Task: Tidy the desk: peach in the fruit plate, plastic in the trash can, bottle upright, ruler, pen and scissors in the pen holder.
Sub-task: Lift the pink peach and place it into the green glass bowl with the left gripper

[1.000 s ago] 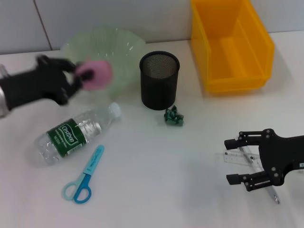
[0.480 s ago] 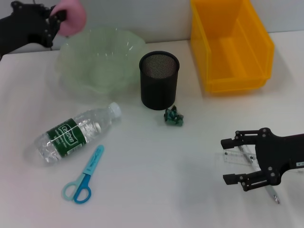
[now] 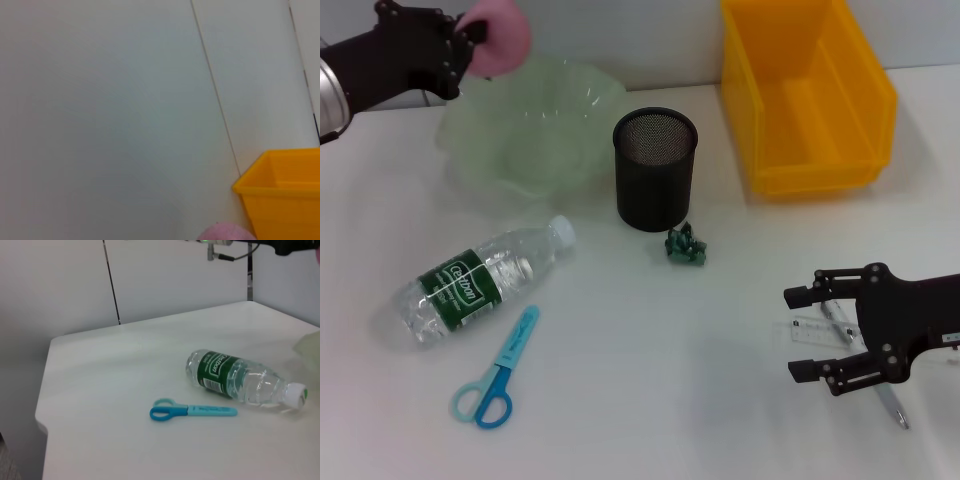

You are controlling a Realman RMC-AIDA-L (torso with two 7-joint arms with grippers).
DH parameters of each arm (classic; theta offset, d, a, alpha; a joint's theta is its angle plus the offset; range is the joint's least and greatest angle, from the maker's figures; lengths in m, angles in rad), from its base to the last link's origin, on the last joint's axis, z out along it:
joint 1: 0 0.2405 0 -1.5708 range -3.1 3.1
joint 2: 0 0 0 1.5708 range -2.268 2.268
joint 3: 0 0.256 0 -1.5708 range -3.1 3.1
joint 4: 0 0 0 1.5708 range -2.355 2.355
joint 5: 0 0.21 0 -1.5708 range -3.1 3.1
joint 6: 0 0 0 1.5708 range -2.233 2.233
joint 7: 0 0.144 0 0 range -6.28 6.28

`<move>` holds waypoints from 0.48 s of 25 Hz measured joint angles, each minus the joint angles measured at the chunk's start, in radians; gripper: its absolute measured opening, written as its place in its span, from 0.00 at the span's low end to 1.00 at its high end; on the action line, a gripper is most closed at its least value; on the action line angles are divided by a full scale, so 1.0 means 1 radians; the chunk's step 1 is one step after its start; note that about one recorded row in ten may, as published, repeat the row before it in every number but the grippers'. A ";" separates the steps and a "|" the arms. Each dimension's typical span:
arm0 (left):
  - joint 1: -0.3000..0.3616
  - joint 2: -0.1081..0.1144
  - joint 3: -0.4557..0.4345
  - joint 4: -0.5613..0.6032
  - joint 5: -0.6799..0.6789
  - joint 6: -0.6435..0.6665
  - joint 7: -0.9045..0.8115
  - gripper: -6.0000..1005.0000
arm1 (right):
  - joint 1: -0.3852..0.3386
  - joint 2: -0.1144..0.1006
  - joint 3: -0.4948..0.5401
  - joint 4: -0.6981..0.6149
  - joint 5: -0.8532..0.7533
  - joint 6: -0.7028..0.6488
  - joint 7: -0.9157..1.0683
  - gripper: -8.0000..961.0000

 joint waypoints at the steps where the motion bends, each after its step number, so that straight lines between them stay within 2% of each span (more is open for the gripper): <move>1: 0.000 0.000 0.000 0.000 0.000 0.000 0.000 0.06 | 0.000 0.000 0.000 0.000 0.000 0.000 0.000 0.86; 6: -0.039 -0.006 0.002 -0.060 0.009 -0.059 0.037 0.07 | 0.009 0.007 -0.005 -0.009 -0.001 -0.001 0.011 0.86; 12: -0.043 -0.020 0.001 -0.063 0.008 -0.102 0.070 0.11 | 0.011 0.011 -0.014 -0.019 -0.009 -0.002 0.024 0.86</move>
